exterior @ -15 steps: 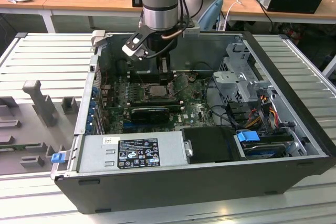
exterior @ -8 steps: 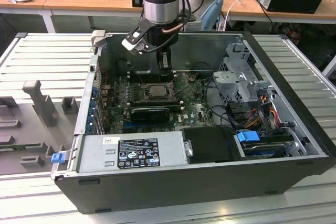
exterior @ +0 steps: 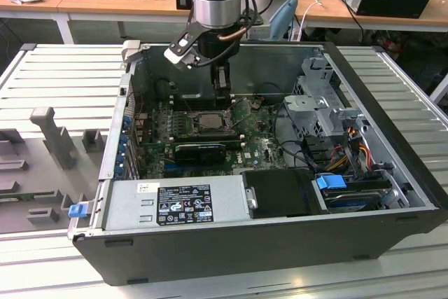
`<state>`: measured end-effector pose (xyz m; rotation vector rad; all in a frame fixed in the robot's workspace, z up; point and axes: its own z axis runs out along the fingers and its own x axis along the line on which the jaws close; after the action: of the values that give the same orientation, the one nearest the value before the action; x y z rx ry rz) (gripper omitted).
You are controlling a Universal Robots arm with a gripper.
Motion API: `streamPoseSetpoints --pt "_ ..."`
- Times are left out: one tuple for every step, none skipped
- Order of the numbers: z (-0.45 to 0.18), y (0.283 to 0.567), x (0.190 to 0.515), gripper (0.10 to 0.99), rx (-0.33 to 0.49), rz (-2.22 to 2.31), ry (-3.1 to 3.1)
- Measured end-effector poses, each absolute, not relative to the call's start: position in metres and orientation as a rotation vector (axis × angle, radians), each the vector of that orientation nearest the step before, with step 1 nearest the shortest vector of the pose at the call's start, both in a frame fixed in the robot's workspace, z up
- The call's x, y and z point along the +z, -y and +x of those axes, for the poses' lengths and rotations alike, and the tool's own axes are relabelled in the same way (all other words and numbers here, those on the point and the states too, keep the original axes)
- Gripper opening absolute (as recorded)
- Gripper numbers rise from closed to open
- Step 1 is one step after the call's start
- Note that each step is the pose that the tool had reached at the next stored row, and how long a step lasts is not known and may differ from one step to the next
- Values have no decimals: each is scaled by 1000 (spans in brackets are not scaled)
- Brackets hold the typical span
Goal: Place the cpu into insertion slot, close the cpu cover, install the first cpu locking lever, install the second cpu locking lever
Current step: 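Close the cpu cover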
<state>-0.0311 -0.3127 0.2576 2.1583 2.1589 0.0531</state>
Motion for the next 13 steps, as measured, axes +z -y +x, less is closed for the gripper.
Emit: streamPoseSetpoints --pt "-31 313 258 106 53 2158 -2159" --pt "-29 312 258 106 52 2158 -2159" --pt "-27 312 258 106 53 2158 -2159" --pt "-26 312 258 106 53 2158 -2159" --pt "-24 312 258 106 52 2158 -2159" --pt "-24 312 259 106 53 2158 -2159" --pt "-24 312 261 106 53 2158 -2159" --pt "-24 312 263 106 53 2158 -2159" --pt "-24 312 264 106 53 2158 -2159" --pt "-24 311 264 106 53 2158 -2159" --pt "-23 311 264 106 53 2158 -2159" --pt "-22 311 264 106 53 2158 -2159" --pt "-21 311 264 106 53 2158 -2159"
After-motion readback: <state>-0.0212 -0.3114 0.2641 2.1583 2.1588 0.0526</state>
